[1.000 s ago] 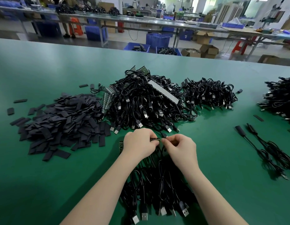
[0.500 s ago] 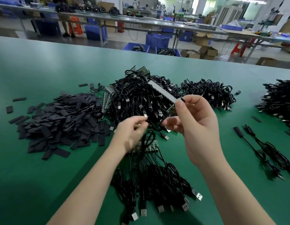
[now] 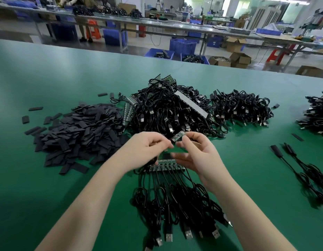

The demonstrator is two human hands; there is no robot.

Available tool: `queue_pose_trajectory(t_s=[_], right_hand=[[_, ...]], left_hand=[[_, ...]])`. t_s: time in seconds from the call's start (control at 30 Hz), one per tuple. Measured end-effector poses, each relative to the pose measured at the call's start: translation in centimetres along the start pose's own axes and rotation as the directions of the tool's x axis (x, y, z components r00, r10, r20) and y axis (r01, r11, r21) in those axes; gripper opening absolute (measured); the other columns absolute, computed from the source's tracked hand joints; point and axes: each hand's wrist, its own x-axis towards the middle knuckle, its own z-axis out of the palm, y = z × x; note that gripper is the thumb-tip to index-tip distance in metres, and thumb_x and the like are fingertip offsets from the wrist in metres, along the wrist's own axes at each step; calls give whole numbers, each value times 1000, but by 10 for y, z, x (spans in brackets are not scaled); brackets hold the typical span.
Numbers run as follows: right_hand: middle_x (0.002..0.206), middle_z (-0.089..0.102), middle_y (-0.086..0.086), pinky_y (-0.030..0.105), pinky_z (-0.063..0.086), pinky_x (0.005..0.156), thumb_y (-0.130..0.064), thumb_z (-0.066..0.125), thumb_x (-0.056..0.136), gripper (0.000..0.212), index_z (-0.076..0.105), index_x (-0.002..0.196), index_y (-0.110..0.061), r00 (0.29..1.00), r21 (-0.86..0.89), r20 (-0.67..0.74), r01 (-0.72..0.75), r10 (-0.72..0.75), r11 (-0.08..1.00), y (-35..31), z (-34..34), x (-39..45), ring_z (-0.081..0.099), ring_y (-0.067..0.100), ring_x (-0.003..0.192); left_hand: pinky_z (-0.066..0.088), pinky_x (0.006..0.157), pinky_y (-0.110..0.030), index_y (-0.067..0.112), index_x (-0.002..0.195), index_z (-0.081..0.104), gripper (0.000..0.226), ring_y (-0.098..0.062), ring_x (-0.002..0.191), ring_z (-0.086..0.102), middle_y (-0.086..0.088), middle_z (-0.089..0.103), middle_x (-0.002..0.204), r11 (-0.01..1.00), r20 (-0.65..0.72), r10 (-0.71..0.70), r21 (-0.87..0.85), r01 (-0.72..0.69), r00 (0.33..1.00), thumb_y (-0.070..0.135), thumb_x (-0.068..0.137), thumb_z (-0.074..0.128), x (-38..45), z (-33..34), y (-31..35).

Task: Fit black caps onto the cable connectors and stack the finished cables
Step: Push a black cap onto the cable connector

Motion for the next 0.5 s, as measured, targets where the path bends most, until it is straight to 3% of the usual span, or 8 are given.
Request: queue_pose_trajectory(t_s=[0.03,0.07,0.1,0.13,0.17,0.23,0.4,0.5], right_hand=[[96,70,-1,35,60,72,-30,62,97,23,55,116,-19,1000,-303,-12,18,-23,953,1,-10,-1,73,21,79],[98,67,-4,34,57,74,-39,60,96,28,54,118,-23,999,-624,-11,26,-43,781,2,-20,-4,70,18,83],[98,64,-6,33,53,73,-49,55,96,31,51,116,-25,999,-841,-3,15,-31,541,5,-30,-8,67,17,85],[96,62,-6,32,48,71,-56,46,97,35,50,114,-25,1000,-943,-24,-25,7,331,9,-37,-13,64,18,86],[92,61,-4,32,45,69,-60,38,98,40,49,109,-24,997,-974,-62,-71,49,213,13,-43,-18,62,21,86],[84,56,-3,33,42,66,-60,29,100,44,48,102,-21,988,-976,-104,-123,111,182,24,-48,-28,59,24,82],[82,57,-5,24,37,55,-47,34,104,31,49,100,-20,984,-906,-90,-145,152,398,29,-43,-39,55,14,71],[82,60,-6,28,42,60,-50,38,102,28,49,98,-24,994,-946,-68,-94,91,312,17,-37,-38,59,18,74]], left_hand=[[50,61,-25,40,92,70,21,-15,63,67,11,57,55,999,-53,-26,34,28,998,45,95,50,-1,-3,0],[47,54,-23,39,90,69,21,-13,58,65,11,52,51,996,-112,-39,73,48,993,44,96,49,-2,-5,-1],[43,49,-21,39,86,68,22,-10,53,62,12,49,50,988,-184,-40,139,66,982,45,96,49,-3,-7,-2],[40,47,-21,38,82,66,23,-9,50,57,13,48,50,969,-264,-24,231,88,964,46,96,49,-3,-7,-4],[36,46,-21,37,80,64,24,-8,48,53,14,50,50,937,-335,3,331,115,942,47,95,49,-2,-6,-5],[34,45,-20,36,85,63,24,-3,49,51,15,55,54,885,-408,59,444,142,911,46,98,45,2,2,-6],[49,52,-24,28,110,63,32,-7,60,60,11,64,74,815,-323,110,571,101,940,43,103,36,10,47,-21],[48,64,-25,29,105,68,37,-7,70,61,11,66,81,816,-252,137,577,35,958,52,100,40,2,62,-33]])
